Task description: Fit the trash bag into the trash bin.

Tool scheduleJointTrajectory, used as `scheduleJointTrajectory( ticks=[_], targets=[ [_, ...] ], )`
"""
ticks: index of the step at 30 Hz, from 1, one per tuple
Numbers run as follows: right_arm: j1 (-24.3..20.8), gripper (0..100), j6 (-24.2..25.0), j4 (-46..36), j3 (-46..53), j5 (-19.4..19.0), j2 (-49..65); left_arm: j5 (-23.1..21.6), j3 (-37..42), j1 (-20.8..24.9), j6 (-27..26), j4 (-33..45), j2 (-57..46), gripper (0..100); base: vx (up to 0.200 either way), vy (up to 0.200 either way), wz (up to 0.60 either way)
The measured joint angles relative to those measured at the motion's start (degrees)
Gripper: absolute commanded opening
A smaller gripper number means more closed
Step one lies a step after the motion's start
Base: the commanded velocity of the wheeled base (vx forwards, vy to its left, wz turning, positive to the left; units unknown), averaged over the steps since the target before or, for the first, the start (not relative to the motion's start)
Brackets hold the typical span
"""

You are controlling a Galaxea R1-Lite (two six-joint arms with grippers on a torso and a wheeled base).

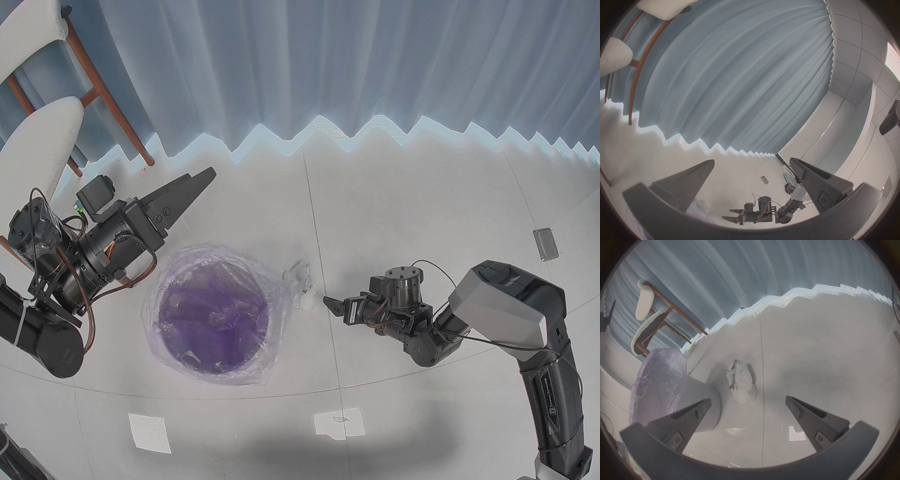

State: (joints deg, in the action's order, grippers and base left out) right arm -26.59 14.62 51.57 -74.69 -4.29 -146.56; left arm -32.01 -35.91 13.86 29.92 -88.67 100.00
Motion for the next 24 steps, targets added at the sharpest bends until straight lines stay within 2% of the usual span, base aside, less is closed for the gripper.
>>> scheduleJointTrajectory(
  ticks=[16,24],
  targets=[
    [-0.4,100,-0.3,-0.1,-5.2,0.2,-3.4,0.1,0.9,0.9,-0.2,0.0,-0.8,100,0.000,0.200,0.00],
    [0.7,100,-0.4,-2.1,-11.7,0.2,-6.3,0.0,0.9,0.9,-0.4,0.0,-0.7,100,0.000,0.000,0.00]
  ],
)
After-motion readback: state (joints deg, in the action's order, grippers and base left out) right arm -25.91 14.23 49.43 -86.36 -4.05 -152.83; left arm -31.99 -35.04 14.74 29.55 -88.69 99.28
